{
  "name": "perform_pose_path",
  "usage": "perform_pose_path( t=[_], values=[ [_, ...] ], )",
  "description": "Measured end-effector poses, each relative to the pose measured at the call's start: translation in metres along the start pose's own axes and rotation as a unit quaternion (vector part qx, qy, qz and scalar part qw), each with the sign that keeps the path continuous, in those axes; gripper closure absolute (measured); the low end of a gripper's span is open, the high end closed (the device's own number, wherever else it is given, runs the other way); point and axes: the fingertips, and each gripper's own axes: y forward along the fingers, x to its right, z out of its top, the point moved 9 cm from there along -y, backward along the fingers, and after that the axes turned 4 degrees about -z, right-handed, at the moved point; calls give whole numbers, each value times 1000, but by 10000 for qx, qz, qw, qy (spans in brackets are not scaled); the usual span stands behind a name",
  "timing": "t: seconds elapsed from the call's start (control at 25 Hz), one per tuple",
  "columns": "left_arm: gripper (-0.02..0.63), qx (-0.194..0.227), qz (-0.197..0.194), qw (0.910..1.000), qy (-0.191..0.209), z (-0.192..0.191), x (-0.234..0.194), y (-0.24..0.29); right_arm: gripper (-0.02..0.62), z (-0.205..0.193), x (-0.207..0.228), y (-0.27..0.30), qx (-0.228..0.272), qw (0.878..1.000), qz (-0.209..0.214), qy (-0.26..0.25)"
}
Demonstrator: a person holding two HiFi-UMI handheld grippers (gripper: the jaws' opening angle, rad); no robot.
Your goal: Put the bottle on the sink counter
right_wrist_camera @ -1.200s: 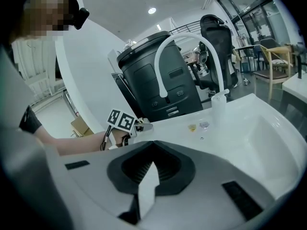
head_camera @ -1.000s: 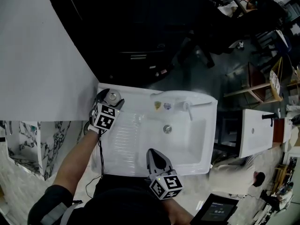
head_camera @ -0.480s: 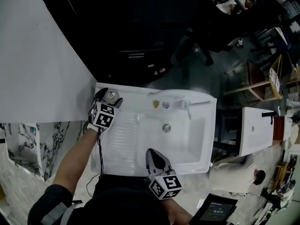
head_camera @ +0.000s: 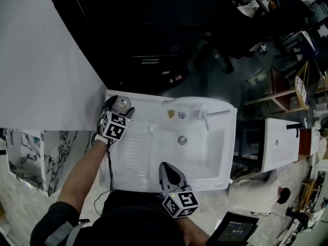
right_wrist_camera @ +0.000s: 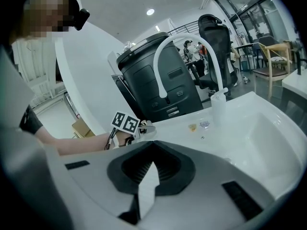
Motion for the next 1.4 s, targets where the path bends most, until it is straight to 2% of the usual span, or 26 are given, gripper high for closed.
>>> perform_pose_path(
  t=[0.12,0.28,0.4,0.6,0.76,0.96,1.24,1.4],
  values=[
    [261,113,138,9998,-91,-1,3,-16,600,-1,0,-1,22,10000,37,18],
    [261,348,262,9978,-504,-9,13,-53,600,0,0,-4,70,9999,89,19],
    [261,314,236,9965,-743,-24,25,-80,600,-2,-1,-9,84,9999,133,45],
    [262,627,-213,9920,-1079,-32,48,-122,600,-2,-5,-14,195,9994,282,-19],
    [270,963,-490,9907,-824,-24,79,-156,600,-1,-7,-18,286,9987,406,-82],
    [336,1267,-659,9867,-778,-17,121,-198,600,1,-9,-32,425,9977,512,-130],
    [575,1885,-772,9729,-1091,-12,172,-244,600,9,-15,-57,721,9945,683,-319],
    [588,1946,-871,9702,-1154,-10,190,-258,600,15,-14,-76,937,9924,665,-450]
  ],
)
